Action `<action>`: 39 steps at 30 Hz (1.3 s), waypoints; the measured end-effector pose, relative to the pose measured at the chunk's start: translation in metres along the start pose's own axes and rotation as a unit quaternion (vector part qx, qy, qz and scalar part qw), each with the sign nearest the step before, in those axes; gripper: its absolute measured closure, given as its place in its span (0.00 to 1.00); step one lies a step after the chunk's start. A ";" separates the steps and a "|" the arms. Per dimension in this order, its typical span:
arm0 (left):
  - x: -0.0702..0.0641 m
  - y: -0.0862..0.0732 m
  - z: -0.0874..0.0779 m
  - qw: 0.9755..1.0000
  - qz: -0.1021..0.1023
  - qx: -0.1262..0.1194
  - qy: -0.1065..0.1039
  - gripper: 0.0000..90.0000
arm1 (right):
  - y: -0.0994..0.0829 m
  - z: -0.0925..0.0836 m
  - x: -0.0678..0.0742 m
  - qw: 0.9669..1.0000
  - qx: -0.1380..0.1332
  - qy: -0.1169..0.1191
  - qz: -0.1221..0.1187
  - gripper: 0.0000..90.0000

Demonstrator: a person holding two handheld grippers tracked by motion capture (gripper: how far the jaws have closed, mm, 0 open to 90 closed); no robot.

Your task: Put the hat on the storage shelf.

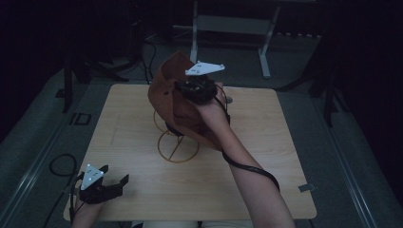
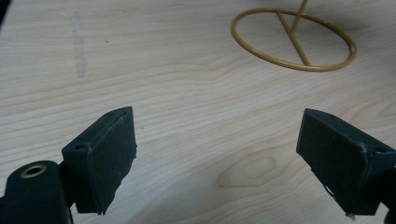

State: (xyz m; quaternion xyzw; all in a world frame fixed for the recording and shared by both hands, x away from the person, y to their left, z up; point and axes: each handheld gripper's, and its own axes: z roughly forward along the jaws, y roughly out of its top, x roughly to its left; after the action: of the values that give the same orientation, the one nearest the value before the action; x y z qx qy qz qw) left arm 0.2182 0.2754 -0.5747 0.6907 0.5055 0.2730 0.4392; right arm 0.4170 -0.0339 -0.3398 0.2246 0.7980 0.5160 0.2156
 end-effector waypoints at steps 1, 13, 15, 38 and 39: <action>0.000 0.000 0.000 1.000 -0.002 0.001 0.001 0.15 | -0.001 0.003 0.002 1.000 0.008 0.004 0.000 0.87; 0.000 -0.002 0.002 1.000 -0.003 0.001 0.008 0.15 | -0.013 0.008 -0.002 0.998 0.004 0.046 0.039 0.40; 0.000 -0.002 0.002 1.000 -0.004 -0.001 0.007 0.15 | -0.013 0.008 0.001 0.998 0.010 0.052 0.028 0.34; 0.001 -0.005 0.005 1.000 -0.005 0.003 0.009 0.15 | -0.040 -0.040 -0.018 0.999 -0.011 0.043 0.000 0.15; 0.001 -0.005 0.005 1.000 -0.005 0.002 0.009 0.14 | -0.042 -0.042 -0.020 0.999 -0.012 0.043 0.003 0.15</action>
State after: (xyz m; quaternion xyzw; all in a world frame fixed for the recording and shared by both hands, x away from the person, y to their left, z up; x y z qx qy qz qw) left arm 0.2202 0.2755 -0.5809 0.6865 0.5133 0.2762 0.4347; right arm 0.4033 -0.0916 -0.3600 0.2021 0.7994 0.5356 0.1823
